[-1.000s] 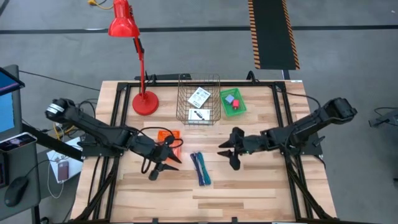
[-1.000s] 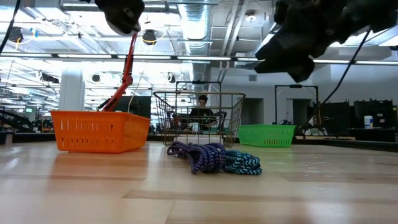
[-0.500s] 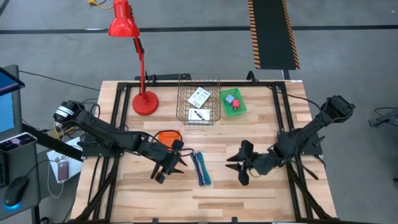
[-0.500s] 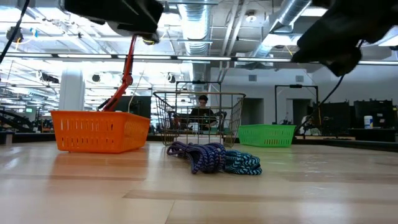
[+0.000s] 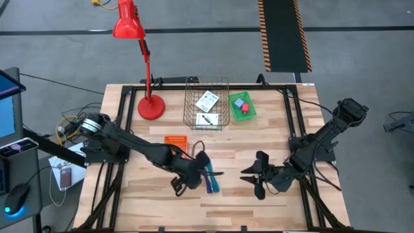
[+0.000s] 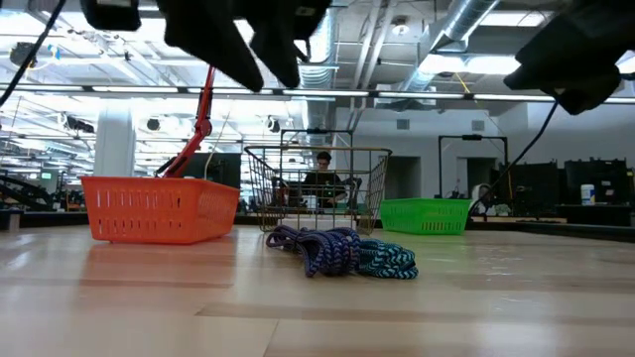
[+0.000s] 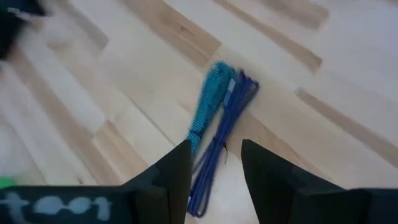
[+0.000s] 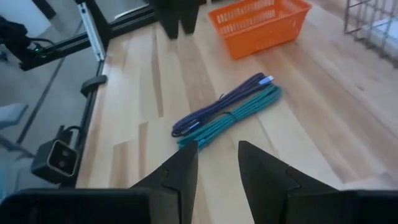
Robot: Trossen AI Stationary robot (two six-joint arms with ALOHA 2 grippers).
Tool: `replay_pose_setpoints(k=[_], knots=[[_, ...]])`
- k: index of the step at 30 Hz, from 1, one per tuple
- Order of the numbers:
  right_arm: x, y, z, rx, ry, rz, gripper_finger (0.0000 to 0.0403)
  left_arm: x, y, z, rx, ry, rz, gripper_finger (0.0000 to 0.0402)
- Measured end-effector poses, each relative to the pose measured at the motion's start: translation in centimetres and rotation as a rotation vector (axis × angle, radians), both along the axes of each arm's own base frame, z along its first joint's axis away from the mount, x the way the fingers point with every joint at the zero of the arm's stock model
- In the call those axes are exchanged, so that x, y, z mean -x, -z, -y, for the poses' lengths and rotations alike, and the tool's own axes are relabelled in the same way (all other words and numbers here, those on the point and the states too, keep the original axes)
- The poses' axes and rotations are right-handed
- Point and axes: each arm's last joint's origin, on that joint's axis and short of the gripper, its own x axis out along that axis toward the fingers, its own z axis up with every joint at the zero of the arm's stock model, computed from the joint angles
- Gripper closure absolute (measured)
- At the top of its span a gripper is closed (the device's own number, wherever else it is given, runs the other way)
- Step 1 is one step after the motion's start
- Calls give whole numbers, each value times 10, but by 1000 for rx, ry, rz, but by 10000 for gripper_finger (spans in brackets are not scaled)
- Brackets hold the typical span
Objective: Pick and place items into bin
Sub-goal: Put the dark blue charger cable into the orange bin
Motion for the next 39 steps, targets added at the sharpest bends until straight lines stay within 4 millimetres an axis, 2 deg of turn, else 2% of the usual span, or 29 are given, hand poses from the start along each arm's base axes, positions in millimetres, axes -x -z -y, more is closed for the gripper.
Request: replay_pose_setpoints(k=[6, 9, 13, 16, 19, 28, 32, 39], knots=[[4, -6, 3, 24, 33, 24, 295, -22, 19, 8, -73, 78, -64, 271], [8, -12, 3, 50, 67, 69, 295, -26, 33, 10, -103, 107, -97, 271], [17, -20, 4, 167, 179, 157, 295, -30, 48, 9, -121, 116, -140, 271], [23, -28, 6, 259, 266, 223, 295, -33, 51, 4, -99, 108, -148, 271], [26, -37, 11, 333, 281, 242, 295, -37, 50, -4, -90, 84, -139, 271], [33, -62, 29, 354, 291, 280, 295, -43, 50, -27, -63, 47, -153, 271], [37, -69, 33, 376, 280, 291, 295, -42, 53, -29, -86, 69, -173, 271], [44, -77, 39, 406, 267, 298, 295, -45, 72, -27, -157, 96, -220, 271]])
